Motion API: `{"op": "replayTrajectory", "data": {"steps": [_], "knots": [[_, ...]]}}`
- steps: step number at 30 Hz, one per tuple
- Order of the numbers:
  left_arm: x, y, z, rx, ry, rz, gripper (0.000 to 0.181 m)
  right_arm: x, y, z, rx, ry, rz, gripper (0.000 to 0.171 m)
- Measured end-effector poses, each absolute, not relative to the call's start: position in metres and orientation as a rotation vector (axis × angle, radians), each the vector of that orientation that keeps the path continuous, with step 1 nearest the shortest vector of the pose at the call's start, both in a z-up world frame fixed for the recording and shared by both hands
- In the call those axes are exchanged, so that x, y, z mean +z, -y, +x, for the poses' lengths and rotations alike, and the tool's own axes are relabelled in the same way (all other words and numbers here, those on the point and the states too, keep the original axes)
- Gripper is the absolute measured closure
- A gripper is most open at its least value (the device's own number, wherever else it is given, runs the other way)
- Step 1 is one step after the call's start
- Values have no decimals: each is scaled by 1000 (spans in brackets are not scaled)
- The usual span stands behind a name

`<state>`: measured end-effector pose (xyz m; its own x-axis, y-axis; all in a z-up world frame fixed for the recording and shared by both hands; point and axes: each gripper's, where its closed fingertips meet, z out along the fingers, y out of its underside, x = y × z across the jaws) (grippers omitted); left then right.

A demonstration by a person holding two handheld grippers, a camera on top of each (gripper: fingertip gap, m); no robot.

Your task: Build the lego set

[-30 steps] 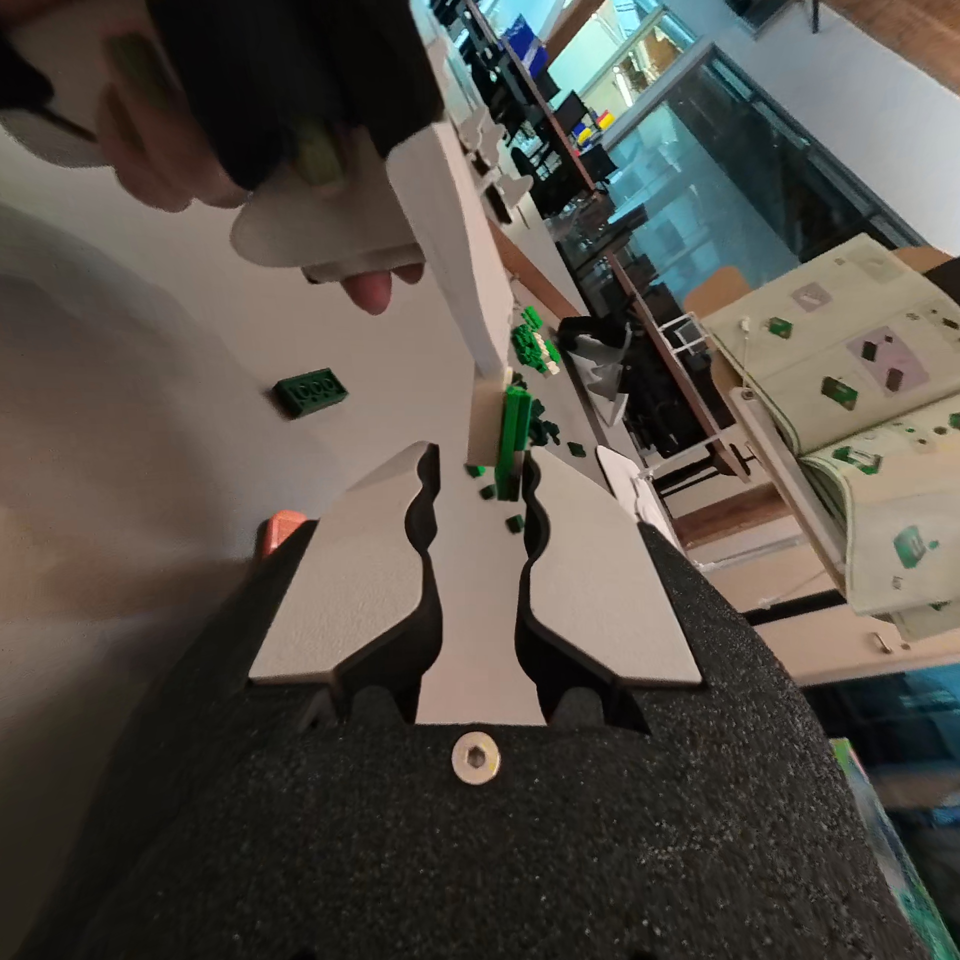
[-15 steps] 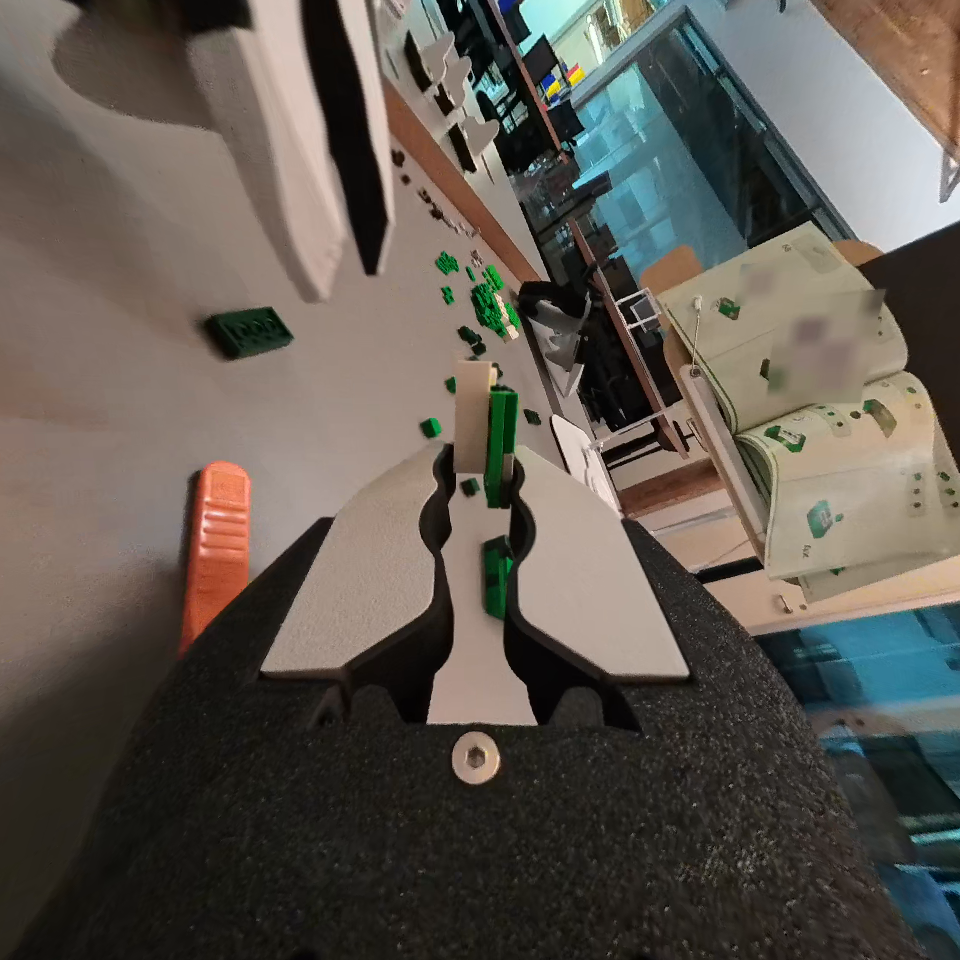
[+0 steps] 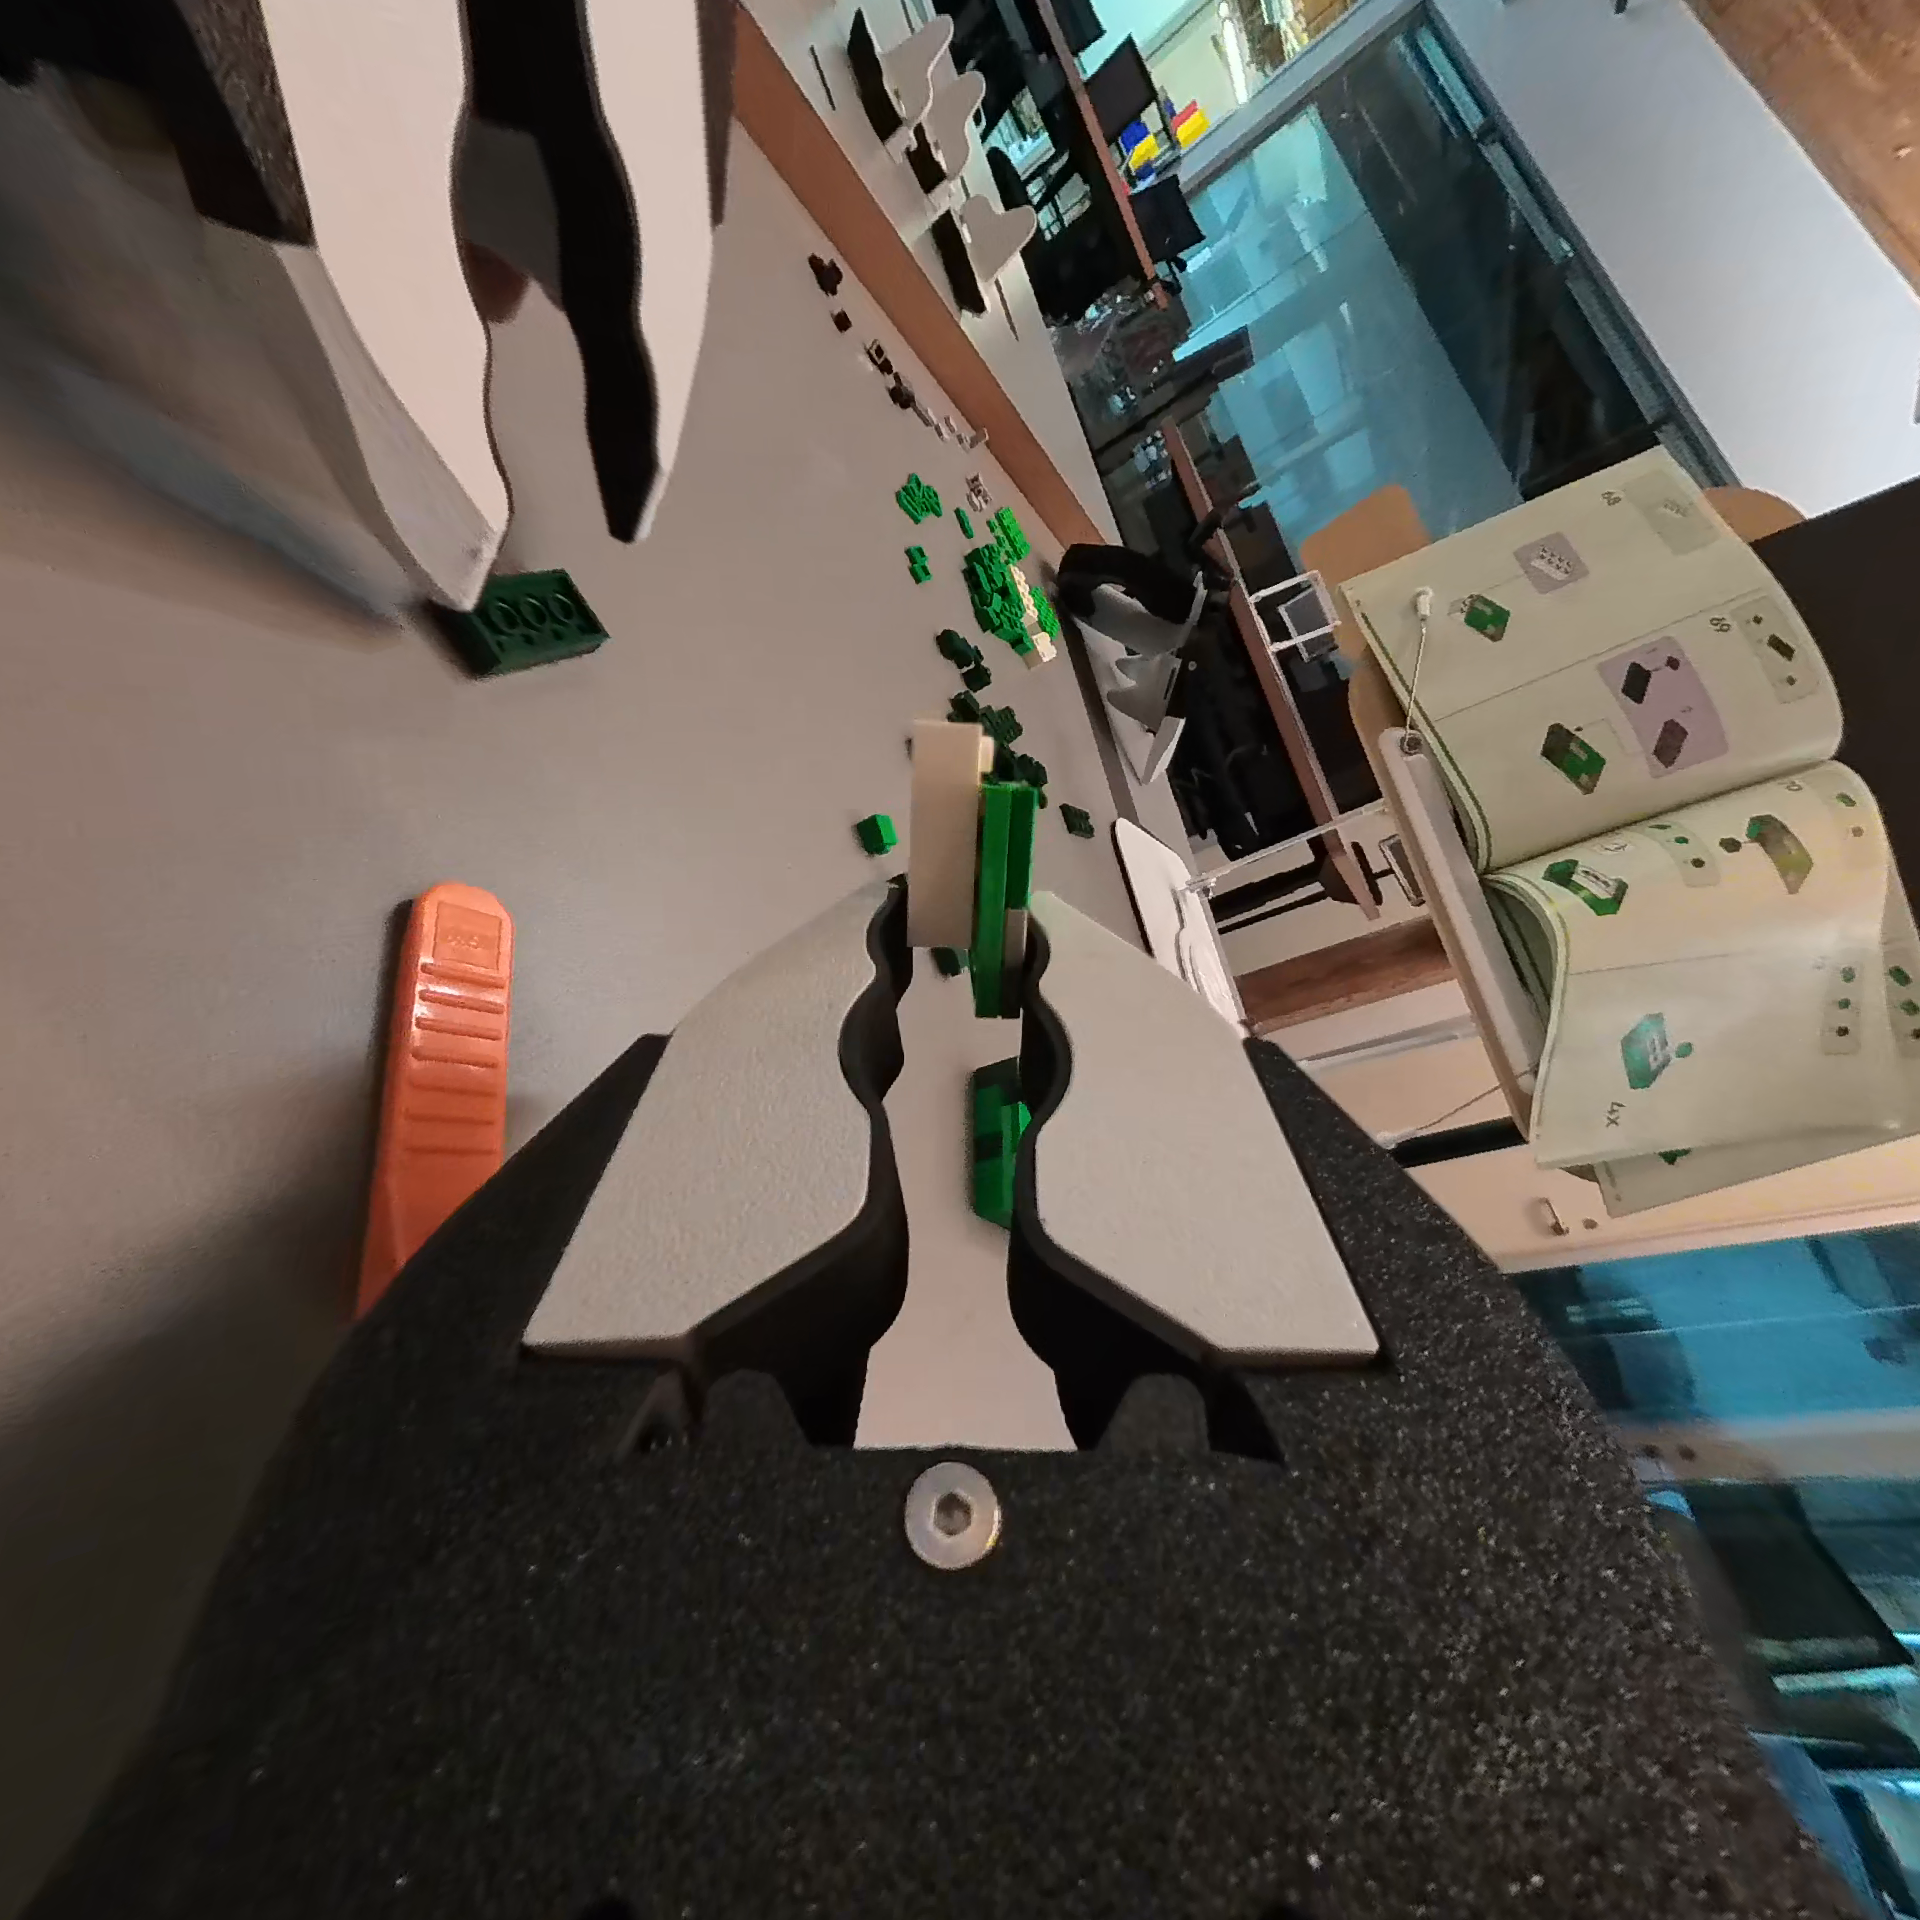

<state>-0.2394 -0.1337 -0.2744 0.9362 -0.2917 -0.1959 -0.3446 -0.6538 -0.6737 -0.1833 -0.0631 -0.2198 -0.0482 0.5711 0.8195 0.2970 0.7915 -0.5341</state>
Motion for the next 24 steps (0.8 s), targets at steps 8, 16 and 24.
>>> {"op": "replayTrajectory", "data": {"steps": [8,16,24], "knots": [[-283,128,-241,100,-511,-2401,138,-227,58,-182,180,1683,-680,153],[-267,118,-233,109,-502,-2312,139,-228,52,-179,132,1687,-669,153],[-224,104,-195,-122,-444,-2028,151,-229,64,-182,149,1694,-610,153]]}}
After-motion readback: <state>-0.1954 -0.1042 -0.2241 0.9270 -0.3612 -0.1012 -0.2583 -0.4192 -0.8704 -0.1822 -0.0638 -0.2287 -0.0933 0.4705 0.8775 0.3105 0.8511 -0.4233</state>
